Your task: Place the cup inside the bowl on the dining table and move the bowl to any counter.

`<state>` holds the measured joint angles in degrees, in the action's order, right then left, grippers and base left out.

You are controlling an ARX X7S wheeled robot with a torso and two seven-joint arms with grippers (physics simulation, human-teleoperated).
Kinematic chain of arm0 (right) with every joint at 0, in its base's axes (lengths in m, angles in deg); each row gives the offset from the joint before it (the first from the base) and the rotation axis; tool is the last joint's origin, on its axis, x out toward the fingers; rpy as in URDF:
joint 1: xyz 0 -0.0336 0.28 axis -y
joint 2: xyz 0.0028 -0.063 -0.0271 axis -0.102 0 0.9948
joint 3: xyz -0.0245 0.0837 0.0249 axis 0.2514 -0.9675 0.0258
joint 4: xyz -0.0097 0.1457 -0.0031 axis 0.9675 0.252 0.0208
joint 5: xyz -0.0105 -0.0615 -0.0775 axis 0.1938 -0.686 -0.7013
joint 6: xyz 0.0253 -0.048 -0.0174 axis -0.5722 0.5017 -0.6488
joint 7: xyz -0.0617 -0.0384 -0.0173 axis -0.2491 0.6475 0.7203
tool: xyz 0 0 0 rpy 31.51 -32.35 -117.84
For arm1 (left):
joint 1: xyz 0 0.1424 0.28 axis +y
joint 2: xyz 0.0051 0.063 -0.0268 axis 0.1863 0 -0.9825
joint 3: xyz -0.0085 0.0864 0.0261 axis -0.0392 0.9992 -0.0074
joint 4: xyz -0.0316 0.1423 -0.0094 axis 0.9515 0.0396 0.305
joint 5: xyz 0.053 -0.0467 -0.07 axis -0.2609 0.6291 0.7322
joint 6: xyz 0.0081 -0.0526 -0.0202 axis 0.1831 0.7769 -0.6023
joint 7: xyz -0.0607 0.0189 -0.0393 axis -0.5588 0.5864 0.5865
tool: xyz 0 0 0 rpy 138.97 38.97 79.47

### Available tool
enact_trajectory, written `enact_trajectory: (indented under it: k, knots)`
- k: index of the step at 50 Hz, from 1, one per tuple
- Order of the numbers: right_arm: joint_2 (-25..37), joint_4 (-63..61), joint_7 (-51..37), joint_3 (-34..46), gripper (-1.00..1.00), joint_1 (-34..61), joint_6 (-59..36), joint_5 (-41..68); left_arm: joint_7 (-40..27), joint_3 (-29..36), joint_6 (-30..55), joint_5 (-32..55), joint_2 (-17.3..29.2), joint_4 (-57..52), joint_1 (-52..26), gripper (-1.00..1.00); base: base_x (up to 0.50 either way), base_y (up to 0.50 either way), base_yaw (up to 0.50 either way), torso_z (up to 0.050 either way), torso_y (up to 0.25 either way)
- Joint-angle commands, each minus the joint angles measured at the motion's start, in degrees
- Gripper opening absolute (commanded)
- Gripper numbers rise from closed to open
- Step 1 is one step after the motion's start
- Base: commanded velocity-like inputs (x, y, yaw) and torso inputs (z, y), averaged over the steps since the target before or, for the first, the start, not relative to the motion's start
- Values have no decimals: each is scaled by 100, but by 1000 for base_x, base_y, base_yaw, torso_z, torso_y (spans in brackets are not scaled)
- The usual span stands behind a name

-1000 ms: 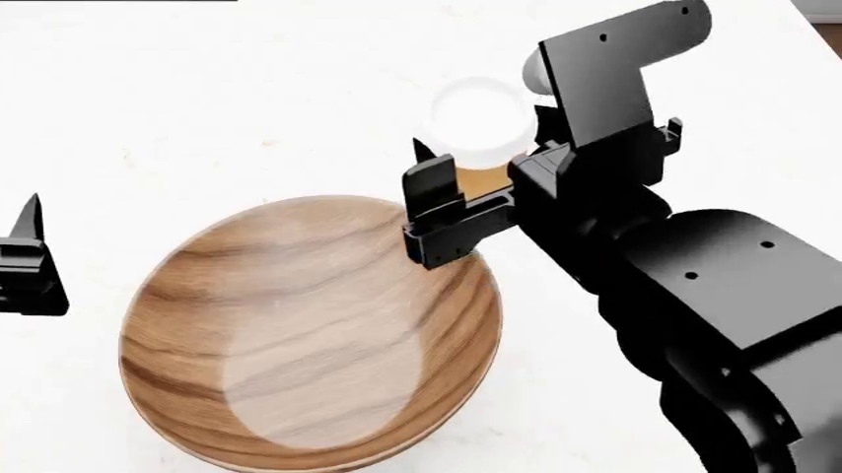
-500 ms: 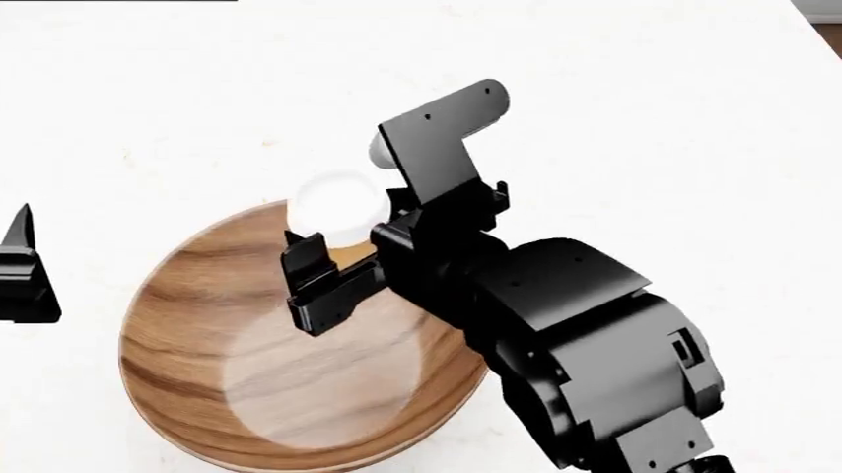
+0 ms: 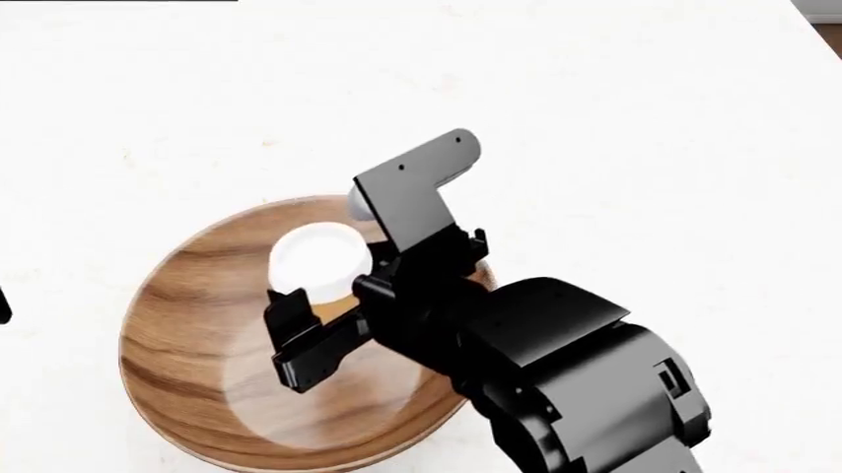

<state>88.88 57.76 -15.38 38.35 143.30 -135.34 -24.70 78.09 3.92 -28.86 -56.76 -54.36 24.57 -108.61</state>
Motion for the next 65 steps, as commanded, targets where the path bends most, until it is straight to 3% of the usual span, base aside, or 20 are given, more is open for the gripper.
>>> enact_trajectory:
  k: [1,18,34,48,58,65]
  knots:
    - [-2,-54,59,42,100,-20,-8,-49,-43,43,-16,-20,-34,-25,31,100,0,0,0,0,0]
    - [55,-211,-17,-16,100,4,-29,37,-184,149,44,-38,-145,-112,11,100,0,0,0,0,0]
    - [554,-1180,-628,-510,100,100,-536,343,-739,546,427,-132,-557,-504,-176,100,0,0,0,0,0]
    - [1442,-3048,-2246,-2410,100,-738,-1912,1958,-579,457,252,-95,-464,-363,-66,100,0,0,0,0,0]
    - [1239,-3168,-3559,-3941,100,-1651,-2426,3513,-452,429,216,9,-409,-433,28,100,0,0,0,0,0]
    - [1237,-2885,-4189,-4440,100,-1888,-2545,4035,-434,377,202,39,-385,-387,17,100,0,0,0,0,0]
